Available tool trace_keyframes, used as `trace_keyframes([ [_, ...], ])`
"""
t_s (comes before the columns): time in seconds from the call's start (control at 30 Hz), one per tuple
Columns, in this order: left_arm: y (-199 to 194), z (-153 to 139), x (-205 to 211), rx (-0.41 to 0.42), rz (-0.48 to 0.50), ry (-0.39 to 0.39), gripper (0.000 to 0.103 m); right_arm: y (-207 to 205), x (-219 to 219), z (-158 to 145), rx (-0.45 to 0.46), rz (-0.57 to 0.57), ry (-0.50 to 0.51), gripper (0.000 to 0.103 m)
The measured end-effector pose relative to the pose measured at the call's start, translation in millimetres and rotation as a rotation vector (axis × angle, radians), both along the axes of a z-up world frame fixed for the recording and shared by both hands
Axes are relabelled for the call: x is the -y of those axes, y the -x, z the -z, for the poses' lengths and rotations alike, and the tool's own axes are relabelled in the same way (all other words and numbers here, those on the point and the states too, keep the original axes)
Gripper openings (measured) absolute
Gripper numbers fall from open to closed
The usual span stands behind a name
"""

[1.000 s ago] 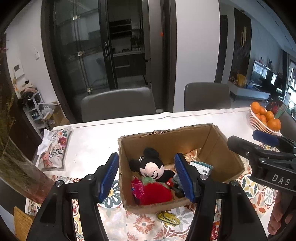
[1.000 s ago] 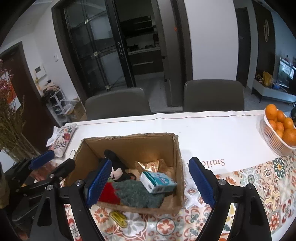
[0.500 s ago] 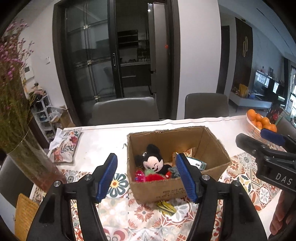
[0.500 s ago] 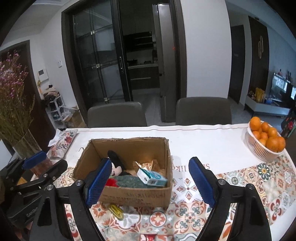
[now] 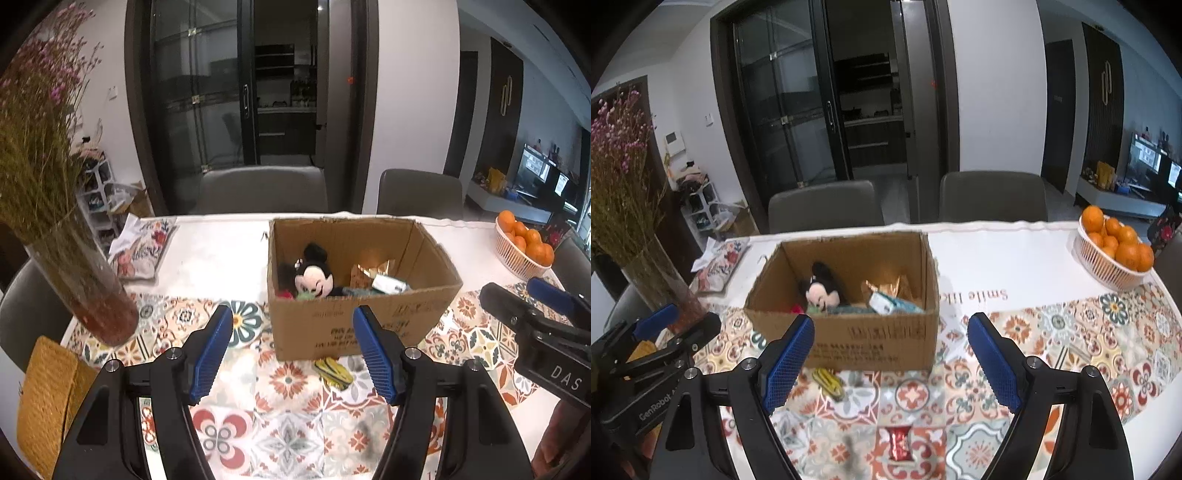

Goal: Organize soft objects
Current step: 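Open both tools to drop the bag and tissue pack into the box, then grasp yellow-blue hair tie with left tool while right tool grasps red candy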

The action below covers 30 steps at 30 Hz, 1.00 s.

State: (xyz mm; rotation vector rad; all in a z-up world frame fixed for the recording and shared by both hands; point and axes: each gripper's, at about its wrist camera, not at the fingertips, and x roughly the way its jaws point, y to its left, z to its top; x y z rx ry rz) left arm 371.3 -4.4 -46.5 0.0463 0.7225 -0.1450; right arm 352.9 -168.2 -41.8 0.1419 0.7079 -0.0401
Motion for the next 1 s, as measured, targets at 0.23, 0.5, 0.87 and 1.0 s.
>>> trace_keyframes([
  [0.23,9.5,19.1,-7.6,-0.075,-0.015,0.034,0.067,12.1,-2.4,19.1,-0.054,0.017,-0.023,0.086],
  [0.5,15.2,38.6,-7.0,-0.13,0.0,0.026,0.067,23.9,-3.1,41.7,-0.105,0.035,-0.058,0.086],
  [0.87,9.2,65.5,-2.5,-0.187,0.021,0.02,0.067,30.0,-4.3,78.9,-0.191,0.064,-0.079,0.086],
  [1.0,5.3,74.8,-0.4,-0.192,0.032,0.033,0.067,31.5,-3.5,93.8,-0.219,0.08,-0.083,0.086],
])
